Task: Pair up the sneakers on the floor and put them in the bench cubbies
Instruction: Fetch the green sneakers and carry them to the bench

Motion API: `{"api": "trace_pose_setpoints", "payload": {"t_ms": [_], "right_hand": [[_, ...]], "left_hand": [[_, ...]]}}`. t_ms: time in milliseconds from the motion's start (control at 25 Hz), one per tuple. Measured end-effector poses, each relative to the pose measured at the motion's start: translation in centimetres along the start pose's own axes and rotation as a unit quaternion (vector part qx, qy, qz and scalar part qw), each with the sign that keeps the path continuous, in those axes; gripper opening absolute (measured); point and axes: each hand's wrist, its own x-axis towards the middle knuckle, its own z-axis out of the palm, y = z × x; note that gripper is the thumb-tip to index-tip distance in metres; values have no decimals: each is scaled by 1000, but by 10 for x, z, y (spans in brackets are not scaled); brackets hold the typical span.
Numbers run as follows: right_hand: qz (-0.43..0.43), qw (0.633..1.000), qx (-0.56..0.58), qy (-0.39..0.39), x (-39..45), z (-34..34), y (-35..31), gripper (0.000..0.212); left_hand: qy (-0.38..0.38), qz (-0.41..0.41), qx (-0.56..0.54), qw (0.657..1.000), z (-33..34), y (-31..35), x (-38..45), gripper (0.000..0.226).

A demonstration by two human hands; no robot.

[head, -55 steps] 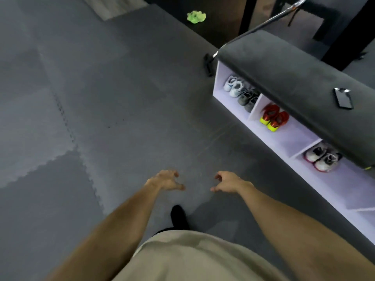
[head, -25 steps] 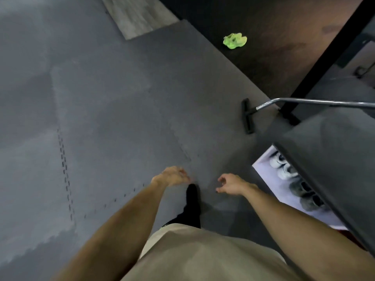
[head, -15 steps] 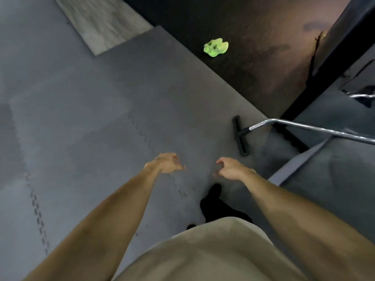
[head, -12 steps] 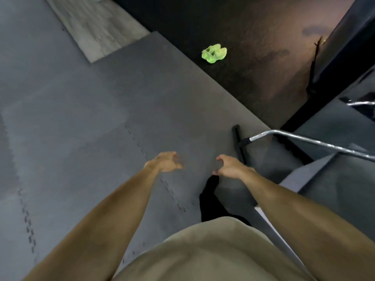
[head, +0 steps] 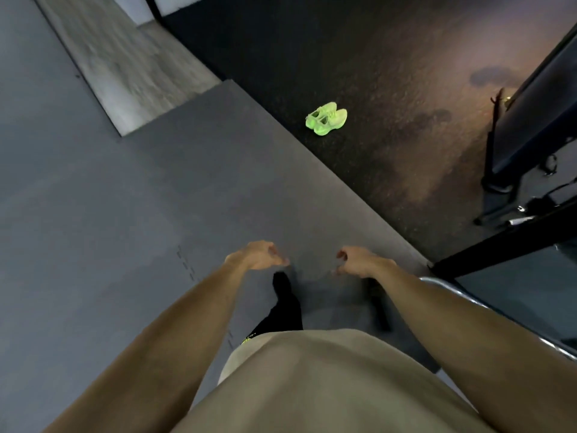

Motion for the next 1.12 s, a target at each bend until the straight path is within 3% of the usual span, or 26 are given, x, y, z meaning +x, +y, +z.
{"api": "trace_pose_setpoints", "payload": {"t_ms": [440, 680, 920, 1120], "right_hand": [[36, 996, 38, 69, 200, -225, -98, 49], [33, 989, 97, 108, 296, -328, -131, 42], [36, 989, 114, 85, 405, -431, -143, 36], [48, 991, 118, 52, 472, -519, -151, 45]], "left_hand": [[-1, 65, 35, 997, -284, 60, 219, 50], [12, 71, 45, 996, -403, 102, 324, 76], [-16, 54, 65, 996, -502, 151, 436, 73], [-38, 68, 83, 994, -570, 195, 515, 62]]}}
